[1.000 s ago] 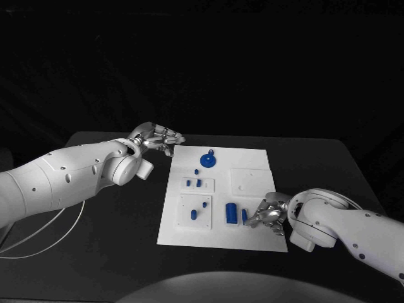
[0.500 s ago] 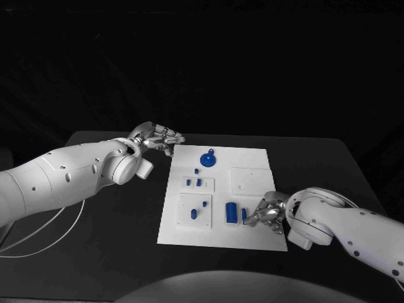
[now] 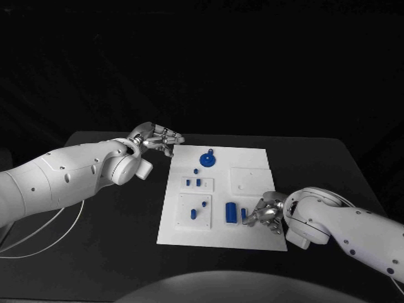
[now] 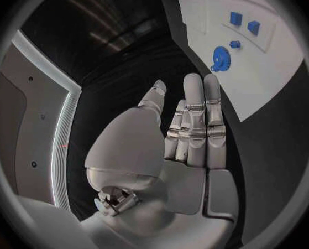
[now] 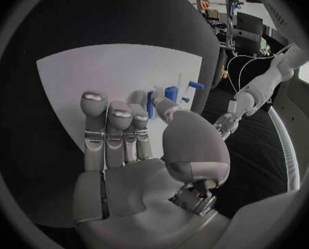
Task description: Assemble the parts on the task board
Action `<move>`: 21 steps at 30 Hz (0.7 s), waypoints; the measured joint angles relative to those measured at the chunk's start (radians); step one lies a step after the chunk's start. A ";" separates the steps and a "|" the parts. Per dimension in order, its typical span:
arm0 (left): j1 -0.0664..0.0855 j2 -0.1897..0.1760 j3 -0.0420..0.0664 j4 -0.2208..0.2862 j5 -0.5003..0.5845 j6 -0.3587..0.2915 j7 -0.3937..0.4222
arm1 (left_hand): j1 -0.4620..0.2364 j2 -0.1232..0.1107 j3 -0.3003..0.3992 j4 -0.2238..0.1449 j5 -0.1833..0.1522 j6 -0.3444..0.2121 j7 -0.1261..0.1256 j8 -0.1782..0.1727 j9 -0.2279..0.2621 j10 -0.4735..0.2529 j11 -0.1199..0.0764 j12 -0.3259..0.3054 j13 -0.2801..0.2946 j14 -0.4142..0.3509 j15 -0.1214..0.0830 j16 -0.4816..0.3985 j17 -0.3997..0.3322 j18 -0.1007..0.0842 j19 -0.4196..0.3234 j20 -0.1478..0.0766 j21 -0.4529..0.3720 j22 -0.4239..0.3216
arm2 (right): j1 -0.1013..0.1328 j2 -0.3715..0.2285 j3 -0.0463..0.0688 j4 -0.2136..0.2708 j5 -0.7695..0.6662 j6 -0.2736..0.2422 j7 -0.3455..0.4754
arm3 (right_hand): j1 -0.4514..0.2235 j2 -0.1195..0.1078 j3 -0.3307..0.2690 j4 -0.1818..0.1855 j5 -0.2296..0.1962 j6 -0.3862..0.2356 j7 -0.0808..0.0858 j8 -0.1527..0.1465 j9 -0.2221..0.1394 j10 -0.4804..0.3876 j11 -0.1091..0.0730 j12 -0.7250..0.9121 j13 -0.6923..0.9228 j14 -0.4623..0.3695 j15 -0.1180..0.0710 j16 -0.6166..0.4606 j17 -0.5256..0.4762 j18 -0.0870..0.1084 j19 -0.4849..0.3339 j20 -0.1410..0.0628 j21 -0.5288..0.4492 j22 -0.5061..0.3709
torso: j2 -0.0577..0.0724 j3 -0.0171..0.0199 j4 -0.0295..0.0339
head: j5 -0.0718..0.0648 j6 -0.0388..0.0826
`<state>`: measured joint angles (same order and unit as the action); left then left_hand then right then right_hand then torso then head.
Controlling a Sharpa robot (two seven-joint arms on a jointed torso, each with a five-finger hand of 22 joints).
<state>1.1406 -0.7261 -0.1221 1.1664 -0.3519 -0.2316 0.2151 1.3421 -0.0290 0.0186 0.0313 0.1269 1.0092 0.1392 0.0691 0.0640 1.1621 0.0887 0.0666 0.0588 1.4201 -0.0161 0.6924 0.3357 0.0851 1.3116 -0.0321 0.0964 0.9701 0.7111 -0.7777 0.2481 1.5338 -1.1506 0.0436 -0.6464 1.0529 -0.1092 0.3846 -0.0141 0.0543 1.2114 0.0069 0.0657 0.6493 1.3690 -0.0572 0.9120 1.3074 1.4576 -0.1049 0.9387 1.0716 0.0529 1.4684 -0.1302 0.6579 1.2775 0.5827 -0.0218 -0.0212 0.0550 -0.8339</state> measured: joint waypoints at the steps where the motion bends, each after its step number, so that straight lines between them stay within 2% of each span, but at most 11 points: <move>1: 0.000 0.000 0.000 0.000 0.000 0.000 0.000 | 0.000 0.000 0.000 0.000 0.000 0.000 0.000 0.000 0.000 0.000 0.000 0.000 0.000 0.000 0.000 0.000 0.000 0.000 0.000 0.000 0.000 0.000 | 0.000 -0.001 0.000 0.000 0.000 0.000 0.000 | -0.010 -0.001 -0.001 0.008 0.000 0.000 0.000 0.000 0.000 0.000 0.000 0.000 0.000 0.000 0.000 0.000 0.000 0.000 0.000 0.000 0.000 0.000 | 0.000 0.0000 0.0000 | -0.001 0.000; 6: 0.000 0.001 0.000 -0.001 0.000 0.000 0.000 | 0.000 0.000 0.000 0.000 0.000 0.000 0.000 0.000 0.000 0.000 0.000 0.000 0.000 0.000 0.000 0.000 0.000 0.000 0.000 0.000 0.000 0.000 | 0.000 -0.009 0.000 0.002 0.004 -0.001 0.003 | -0.038 -0.023 0.008 0.033 0.000 0.000 0.000 0.000 0.007 0.000 0.000 0.000 0.000 0.000 0.000 0.000 -0.001 0.000 0.000 0.000 0.000 0.000 | 0.000 0.0000 -0.0005 | -0.003 0.004; 10: 0.000 0.002 0.000 -0.003 -0.001 0.000 0.000 | 0.000 0.000 0.000 0.000 0.000 0.000 0.000 0.000 0.000 0.000 0.000 0.000 0.000 0.000 0.000 0.000 0.000 0.000 0.000 0.000 0.000 0.000 | -0.001 -0.019 0.005 0.003 0.017 -0.004 0.009 | -0.071 -0.056 -0.012 0.071 0.000 0.004 0.004 0.000 0.008 0.000 0.000 0.000 0.000 0.000 0.000 0.000 -0.001 0.000 0.000 0.000 0.000 -0.001 | 0.000 0.0000 -0.0012 | -0.003 0.007; 12: 0.000 0.003 0.000 -0.005 -0.001 0.000 0.000 | 0.000 0.000 0.000 0.000 0.000 0.000 0.000 0.000 0.000 0.000 0.000 0.000 0.000 0.000 0.000 0.000 0.000 0.000 0.000 0.000 0.000 0.000 | -0.001 -0.023 0.015 0.001 0.028 -0.006 0.015 | -0.096 -0.057 -0.066 0.107 0.000 0.004 0.004 0.000 0.008 0.000 0.000 0.004 0.000 0.000 0.000 0.000 -0.001 0.000 0.000 0.000 0.000 -0.001 | -0.001 0.0001 -0.0014 | -0.005 0.010; 13: 0.000 0.004 0.000 -0.007 -0.001 0.000 0.001 | 0.000 0.000 0.000 0.000 0.000 0.000 0.000 0.000 0.000 0.000 0.000 0.000 0.000 0.000 0.000 0.000 0.000 0.000 0.000 0.000 0.000 0.000 | -0.001 -0.025 0.022 -0.001 0.033 -0.007 0.018 | -0.096 -0.055 -0.133 0.129 0.000 0.004 0.004 0.000 0.008 0.000 0.000 0.004 0.000 0.000 0.000 0.000 -0.001 0.000 0.000 0.000 0.000 -0.002 | -0.001 0.0001 -0.0015 | -0.005 0.012; 14: 0.000 0.004 0.000 -0.009 -0.001 0.000 0.001 | 0.000 0.000 0.000 0.000 0.000 0.000 0.000 0.000 0.000 0.000 0.000 0.000 0.000 0.000 0.000 0.000 0.000 0.000 0.000 0.000 0.000 0.000 | -0.001 -0.026 0.029 -0.003 0.039 -0.009 0.022 | -0.070 -0.034 -0.212 0.152 0.000 0.000 0.008 0.000 0.008 0.000 0.000 0.004 0.000 0.000 0.000 0.000 -0.001 0.000 0.000 0.000 -0.004 -0.003 | -0.001 0.0002 -0.0015 | -0.005 0.013; 15: 0.000 0.005 0.000 -0.012 -0.001 -0.001 0.002 | 0.000 0.000 0.000 0.000 0.000 0.000 0.000 0.000 0.000 0.000 0.000 0.000 0.000 0.000 0.000 0.000 0.000 0.000 0.000 0.000 0.000 0.000 | -0.001 -0.027 0.039 -0.008 0.048 -0.010 0.027 | -0.060 -0.027 -0.254 0.166 0.000 -0.003 0.011 0.000 0.008 0.000 0.000 0.004 0.000 0.000 0.000 0.000 -0.001 0.000 0.000 0.000 -0.004 -0.004 | -0.002 0.0006 -0.0015 | -0.006 0.016; 16: 0.000 0.006 0.000 -0.014 -0.001 -0.001 0.002 | 0.000 0.000 0.000 0.000 0.000 0.000 0.000 0.000 0.000 0.000 0.000 0.000 0.000 0.000 0.000 0.000 0.000 0.000 0.000 0.000 0.000 0.000 | 0.000 -0.029 0.046 -0.012 0.054 -0.011 0.031 | -0.045 -0.010 -0.324 0.165 0.000 -0.004 0.011 0.000 0.008 0.000 0.000 0.004 0.000 0.000 0.000 0.000 -0.001 0.000 0.000 0.000 -0.004 -0.004 | -0.002 0.0008 -0.0015 | -0.007 0.018; 17: 0.000 0.007 0.000 -0.016 -0.001 -0.001 0.003 | 0.000 0.000 0.000 0.000 0.000 0.000 0.000 0.000 0.000 0.000 0.000 0.000 0.000 0.000 0.000 0.000 0.000 0.000 0.000 0.000 0.000 0.000 | 0.000 -0.030 0.053 -0.016 0.061 -0.012 0.035 | -0.038 0.023 -0.408 0.151 0.000 -0.011 0.013 0.000 0.011 0.000 0.000 0.004 0.000 0.000 0.000 0.000 -0.001 0.000 0.000 0.000 -0.004 -0.004 | -0.002 0.0008 -0.0016 | -0.007 0.020; 19: 0.000 0.009 0.000 -0.023 -0.001 -0.002 0.004 | 0.000 0.000 0.000 0.000 0.000 0.000 0.000 0.000 0.000 0.000 0.000 0.000 0.000 0.000 0.000 0.000 0.000 0.000 0.000 0.000 0.000 0.000 | 0.002 -0.031 0.069 -0.029 0.078 -0.014 0.046 | -0.024 0.075 -0.527 0.130 0.000 -0.016 0.012 0.000 0.011 0.000 0.000 0.004 0.000 0.000 0.000 0.000 -0.001 0.000 0.000 0.000 -0.004 -0.005 | -0.002 0.0008 -0.0015 | -0.010 0.026; 21: 0.000 0.011 0.000 -0.029 0.001 -0.004 0.006 | 0.000 0.000 0.000 0.000 0.000 0.000 0.000 0.000 0.000 0.000 0.000 0.000 0.000 0.000 0.000 0.000 0.000 0.000 0.000 0.000 0.000 0.000 | 0.008 -0.031 0.080 -0.046 0.096 -0.016 0.059 | -0.016 0.089 -0.565 0.120 0.000 -0.021 0.013 0.000 0.008 -0.001 0.001 0.004 0.000 0.000 0.000 -0.004 -0.001 0.000 0.000 0.000 -0.008 -0.005 | -0.003 0.0008 -0.0015 | -0.012 0.035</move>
<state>1.1406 -0.7153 -0.1222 1.1370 -0.3514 -0.2357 0.2216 1.3421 -0.0290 0.0186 0.0313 0.1269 1.0092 0.1392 0.0691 0.0640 1.1622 0.0888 0.0666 0.0588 1.4202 -0.0161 0.6924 0.3357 0.0852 1.3117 -0.0321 0.0964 0.9701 0.7188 -0.8085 0.3285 1.4875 -1.0541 0.0277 -0.5877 1.0372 -0.0203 -0.1800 0.1055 0.0544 1.1908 0.0199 0.0657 0.6577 1.3684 -0.0567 0.9160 1.3074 1.4576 -0.1048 0.9348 1.0706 0.0529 1.4684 -0.1302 0.6498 1.2722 0.5800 -0.0210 -0.0227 0.0430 -0.7985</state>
